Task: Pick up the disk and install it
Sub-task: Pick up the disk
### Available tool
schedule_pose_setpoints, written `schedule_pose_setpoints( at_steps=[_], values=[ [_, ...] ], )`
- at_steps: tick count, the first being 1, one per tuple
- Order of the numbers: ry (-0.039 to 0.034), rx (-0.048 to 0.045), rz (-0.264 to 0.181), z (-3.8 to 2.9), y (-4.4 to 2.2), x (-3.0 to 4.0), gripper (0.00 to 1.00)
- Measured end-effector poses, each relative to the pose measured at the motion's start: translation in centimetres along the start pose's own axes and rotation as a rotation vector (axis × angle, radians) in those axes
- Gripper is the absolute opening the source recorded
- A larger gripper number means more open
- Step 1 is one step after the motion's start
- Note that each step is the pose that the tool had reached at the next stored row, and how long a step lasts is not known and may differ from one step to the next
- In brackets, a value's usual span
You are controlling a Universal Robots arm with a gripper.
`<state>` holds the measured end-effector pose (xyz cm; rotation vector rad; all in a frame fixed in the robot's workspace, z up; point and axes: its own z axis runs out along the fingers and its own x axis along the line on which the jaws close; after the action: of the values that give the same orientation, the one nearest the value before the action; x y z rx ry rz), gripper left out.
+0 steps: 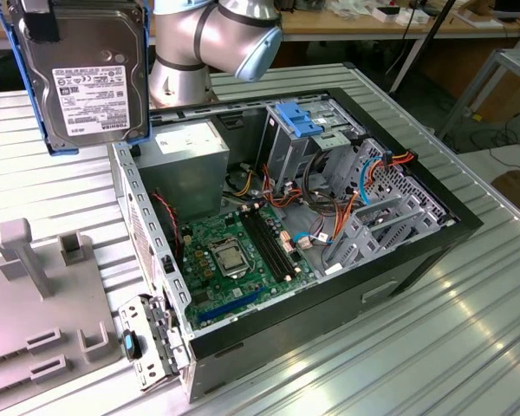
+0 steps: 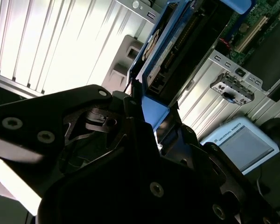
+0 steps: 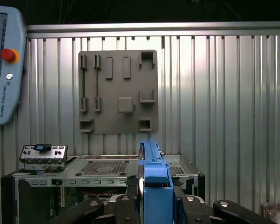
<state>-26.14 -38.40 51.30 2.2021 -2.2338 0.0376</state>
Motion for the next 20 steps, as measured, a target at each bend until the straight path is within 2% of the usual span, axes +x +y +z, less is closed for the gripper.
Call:
schedule_pose_setpoints(
  at_steps=[7,8,13,17,20],
  values=[
    [0.0015,0.0001,0.0,0.1,-1.63,-0.02,0.37],
    [0.0043,0.0002,0.0,0.14,-1.91,-0.03,0.37],
    [0.0132,0.0009,0.001,0.23,-2.4,0.06,0.37],
    [0.0152,0.0015,0.004,0.39,-2.52,0.31,0.37],
    [0.016,0.0018,0.004,0.57,-3.43,0.31,0.37]
  ],
)
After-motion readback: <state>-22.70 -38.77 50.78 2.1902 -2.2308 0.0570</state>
